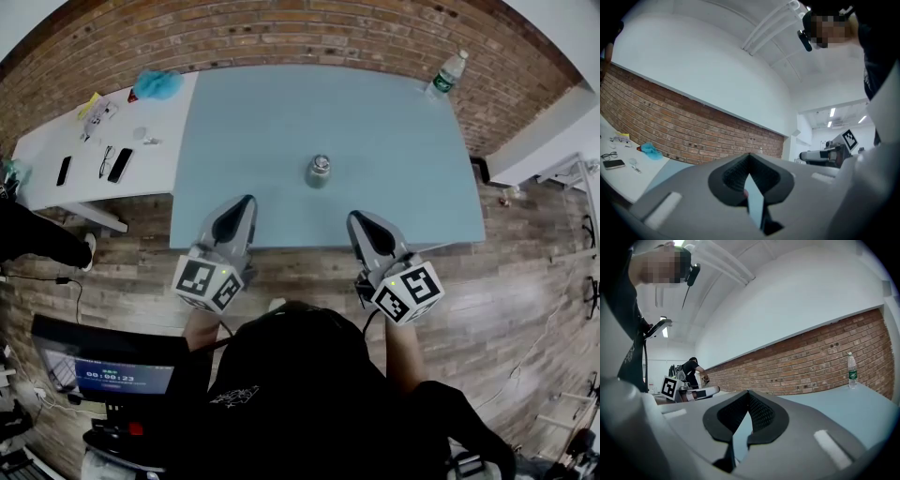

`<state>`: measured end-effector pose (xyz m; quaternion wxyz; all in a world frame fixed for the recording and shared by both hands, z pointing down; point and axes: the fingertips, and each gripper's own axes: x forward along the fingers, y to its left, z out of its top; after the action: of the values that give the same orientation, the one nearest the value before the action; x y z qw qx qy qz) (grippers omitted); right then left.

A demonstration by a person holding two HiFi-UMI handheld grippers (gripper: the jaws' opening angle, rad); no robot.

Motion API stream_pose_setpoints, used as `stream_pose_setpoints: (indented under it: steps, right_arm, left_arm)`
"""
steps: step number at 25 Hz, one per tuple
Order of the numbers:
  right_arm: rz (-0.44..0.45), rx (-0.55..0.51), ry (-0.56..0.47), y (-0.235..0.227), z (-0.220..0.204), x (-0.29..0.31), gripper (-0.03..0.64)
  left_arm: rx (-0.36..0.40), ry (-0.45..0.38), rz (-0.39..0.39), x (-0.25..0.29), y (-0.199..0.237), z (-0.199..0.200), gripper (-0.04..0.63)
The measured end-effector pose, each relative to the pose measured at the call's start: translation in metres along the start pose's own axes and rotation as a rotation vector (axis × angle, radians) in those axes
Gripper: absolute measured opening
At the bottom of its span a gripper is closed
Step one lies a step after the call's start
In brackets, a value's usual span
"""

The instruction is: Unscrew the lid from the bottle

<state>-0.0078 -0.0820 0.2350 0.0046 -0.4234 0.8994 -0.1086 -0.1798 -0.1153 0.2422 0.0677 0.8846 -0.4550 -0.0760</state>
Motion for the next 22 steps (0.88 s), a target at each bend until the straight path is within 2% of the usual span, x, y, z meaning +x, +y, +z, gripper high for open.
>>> stream_pose_setpoints:
  steps: [13,22]
  right_arm:
    - [-0.077,0.012,0.008,0.005,-0.014,0.007,0.002]
    - [-0.047,0.033,0.006,-0.014,-0.008,0.008,0.002]
  left_arm:
    - [-0.024,0.03,-0.065,0.004,0.018,-0.016,0.0]
    - [-0.025,0.039,-0.042,0.021,0.01,-0.018,0.0]
